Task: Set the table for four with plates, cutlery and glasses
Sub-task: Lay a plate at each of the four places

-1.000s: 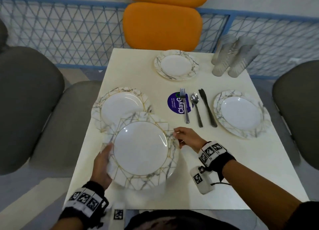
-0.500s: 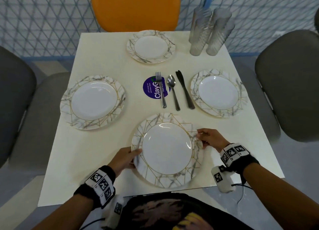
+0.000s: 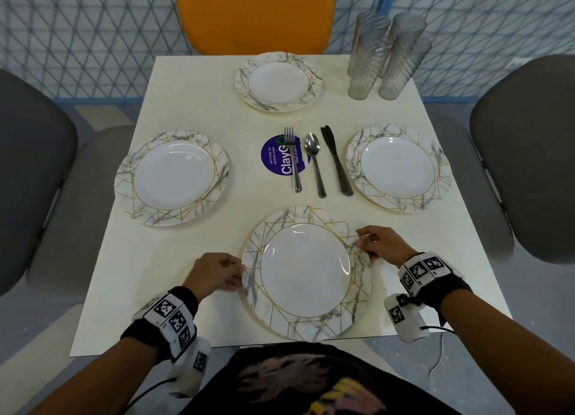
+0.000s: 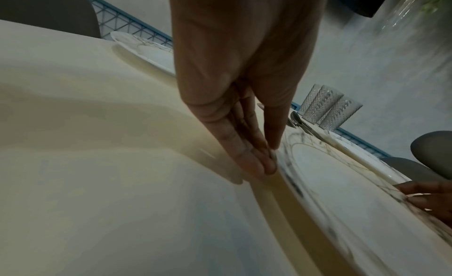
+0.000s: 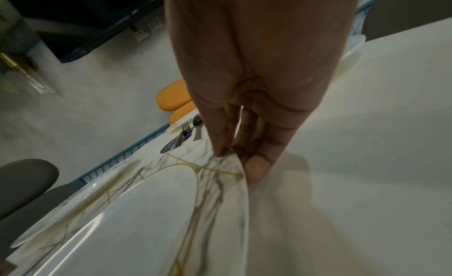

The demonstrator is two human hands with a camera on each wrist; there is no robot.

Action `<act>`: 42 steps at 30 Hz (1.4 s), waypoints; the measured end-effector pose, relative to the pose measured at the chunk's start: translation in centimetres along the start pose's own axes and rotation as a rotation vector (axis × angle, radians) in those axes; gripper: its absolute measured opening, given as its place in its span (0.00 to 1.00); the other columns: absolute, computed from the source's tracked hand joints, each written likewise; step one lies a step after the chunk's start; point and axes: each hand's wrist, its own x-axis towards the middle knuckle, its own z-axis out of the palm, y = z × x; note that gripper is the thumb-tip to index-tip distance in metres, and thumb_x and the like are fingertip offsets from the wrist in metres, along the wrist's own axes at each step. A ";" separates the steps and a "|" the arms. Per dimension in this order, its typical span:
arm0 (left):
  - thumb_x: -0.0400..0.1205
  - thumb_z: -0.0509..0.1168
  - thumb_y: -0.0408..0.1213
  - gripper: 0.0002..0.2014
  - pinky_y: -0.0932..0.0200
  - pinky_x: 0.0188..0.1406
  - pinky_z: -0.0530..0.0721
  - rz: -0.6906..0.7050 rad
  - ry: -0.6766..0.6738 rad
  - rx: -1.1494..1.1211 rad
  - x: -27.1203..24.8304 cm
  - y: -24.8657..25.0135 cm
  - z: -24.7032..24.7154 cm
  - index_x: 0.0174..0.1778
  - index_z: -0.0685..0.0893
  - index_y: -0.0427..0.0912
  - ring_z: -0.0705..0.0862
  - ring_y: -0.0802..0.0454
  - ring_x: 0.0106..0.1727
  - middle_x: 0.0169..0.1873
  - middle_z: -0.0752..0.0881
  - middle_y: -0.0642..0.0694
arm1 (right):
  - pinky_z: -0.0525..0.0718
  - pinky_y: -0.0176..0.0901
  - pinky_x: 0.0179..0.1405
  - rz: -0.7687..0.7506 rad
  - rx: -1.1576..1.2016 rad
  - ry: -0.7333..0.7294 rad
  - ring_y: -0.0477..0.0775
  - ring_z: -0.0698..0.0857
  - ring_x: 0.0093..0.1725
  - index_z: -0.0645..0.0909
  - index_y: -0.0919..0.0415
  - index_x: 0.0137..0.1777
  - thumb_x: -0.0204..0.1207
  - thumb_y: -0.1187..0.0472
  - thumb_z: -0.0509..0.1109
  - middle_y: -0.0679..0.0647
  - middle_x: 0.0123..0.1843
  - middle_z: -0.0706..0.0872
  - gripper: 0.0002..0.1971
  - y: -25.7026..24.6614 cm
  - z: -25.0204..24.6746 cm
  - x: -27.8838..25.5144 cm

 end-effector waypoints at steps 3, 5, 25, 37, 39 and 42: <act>0.75 0.72 0.27 0.04 0.62 0.31 0.89 0.019 0.017 -0.013 -0.1 0.1 0.1 0.44 0.87 0.31 0.85 0.52 0.25 0.32 0.87 0.37 | 0.82 0.27 0.24 0.004 0.030 -0.011 0.49 0.80 0.32 0.78 0.72 0.63 0.75 0.73 0.67 0.54 0.32 0.80 0.15 -0.1 0.0 -0.4; 0.75 0.72 0.27 0.04 0.62 0.32 0.89 0.021 0.019 -0.023 -0.1 0.0 0.1 0.44 0.87 0.31 0.85 0.52 0.25 0.32 0.87 0.36 | 0.81 0.26 0.22 0.012 0.065 -0.020 0.50 0.80 0.32 0.77 0.72 0.63 0.76 0.74 0.67 0.55 0.32 0.79 0.15 -0.1 0.0 -0.8; 0.79 0.68 0.36 0.10 0.61 0.34 0.88 0.098 0.098 0.093 2.1 4.6 -2.6 0.49 0.86 0.31 0.86 0.45 0.34 0.39 0.89 0.35 | 0.78 0.38 0.21 0.016 0.061 0.023 0.52 0.79 0.25 0.81 0.63 0.45 0.79 0.64 0.65 0.57 0.32 0.83 0.04 0.1 -2.2 0.1; 0.83 0.62 0.35 0.20 0.62 0.62 0.72 0.593 -0.129 0.796 7.5 19.0 9.2 0.72 0.75 0.44 0.78 0.45 0.66 0.65 0.79 0.41 | 0.72 0.56 0.68 0.197 0.141 0.822 0.70 0.74 0.68 0.72 0.68 0.66 0.74 0.69 0.67 0.70 0.68 0.74 0.20 0.8 -8.4 3.6; 0.83 0.60 0.33 0.24 0.53 0.73 0.69 0.686 -0.191 1.009 8.3 20.0 12.1 0.76 0.70 0.46 0.70 0.42 0.74 0.75 0.70 0.41 | 0.71 0.56 0.68 0.272 0.191 0.865 0.69 0.72 0.69 0.69 0.68 0.70 0.75 0.70 0.66 0.70 0.72 0.69 0.23 0.8 -9.3 4.0; 0.82 0.59 0.32 0.26 0.48 0.74 0.66 0.767 -0.219 1.207 9.3 20.9 15.5 0.78 0.67 0.48 0.62 0.42 0.78 0.79 0.62 0.44 | 0.74 0.56 0.66 0.323 0.316 0.795 0.68 0.75 0.69 0.66 0.67 0.73 0.76 0.69 0.65 0.70 0.73 0.69 0.25 1.2 -10.6 5.0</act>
